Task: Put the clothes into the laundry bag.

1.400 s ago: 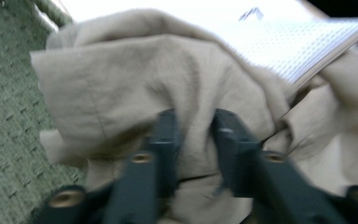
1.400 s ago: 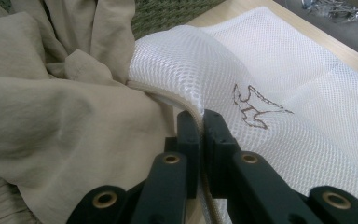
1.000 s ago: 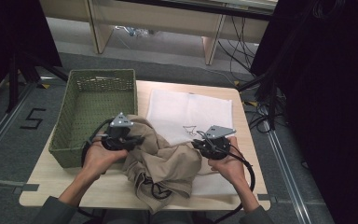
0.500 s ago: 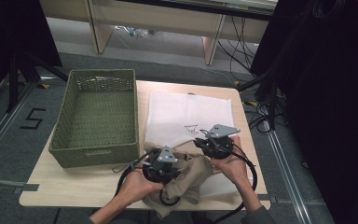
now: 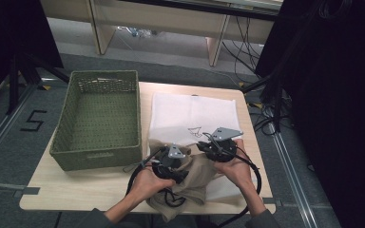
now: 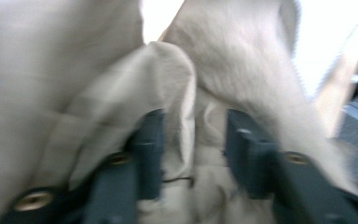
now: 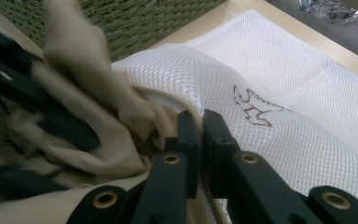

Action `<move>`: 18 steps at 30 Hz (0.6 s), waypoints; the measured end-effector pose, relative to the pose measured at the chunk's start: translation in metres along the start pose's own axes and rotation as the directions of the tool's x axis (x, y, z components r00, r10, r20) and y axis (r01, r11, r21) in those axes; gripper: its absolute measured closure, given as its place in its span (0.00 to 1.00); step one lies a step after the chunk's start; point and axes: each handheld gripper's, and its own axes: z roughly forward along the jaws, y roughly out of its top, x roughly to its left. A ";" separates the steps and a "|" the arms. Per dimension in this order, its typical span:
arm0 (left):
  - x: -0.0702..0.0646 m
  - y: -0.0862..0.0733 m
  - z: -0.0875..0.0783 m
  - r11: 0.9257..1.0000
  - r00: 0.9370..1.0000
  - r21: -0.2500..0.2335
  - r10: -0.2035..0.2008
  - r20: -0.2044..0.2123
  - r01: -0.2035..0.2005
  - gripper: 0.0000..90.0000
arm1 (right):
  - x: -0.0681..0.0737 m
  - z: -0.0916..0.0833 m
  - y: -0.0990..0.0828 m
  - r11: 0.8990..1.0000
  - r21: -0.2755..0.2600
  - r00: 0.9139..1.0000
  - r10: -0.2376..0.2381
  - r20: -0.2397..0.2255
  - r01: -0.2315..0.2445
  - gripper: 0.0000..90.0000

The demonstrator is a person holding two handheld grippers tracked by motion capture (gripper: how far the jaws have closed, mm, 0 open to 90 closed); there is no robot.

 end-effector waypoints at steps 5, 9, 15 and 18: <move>-0.006 0.006 -0.042 0.998 0.999 -0.038 0.049 -0.005 -0.049 0.46 | 0.000 0.000 0.000 1.000 0.001 1.000 0.009 0.000 -0.009 0.97; 0.007 0.016 -0.065 0.993 0.992 -0.102 0.053 -0.115 -0.065 0.42 | 0.001 0.000 0.000 1.000 0.001 1.000 0.015 0.001 -0.015 0.97; 0.047 0.023 -0.043 0.993 0.987 -0.113 -0.032 -0.159 0.014 0.39 | 0.000 0.000 0.001 1.000 -0.001 1.000 -0.005 0.006 0.005 0.97; 0.047 0.014 -0.019 0.999 0.999 -0.015 -0.041 -0.018 0.041 0.61 | 0.000 -0.001 0.001 1.000 0.002 1.000 0.001 0.006 -0.001 0.97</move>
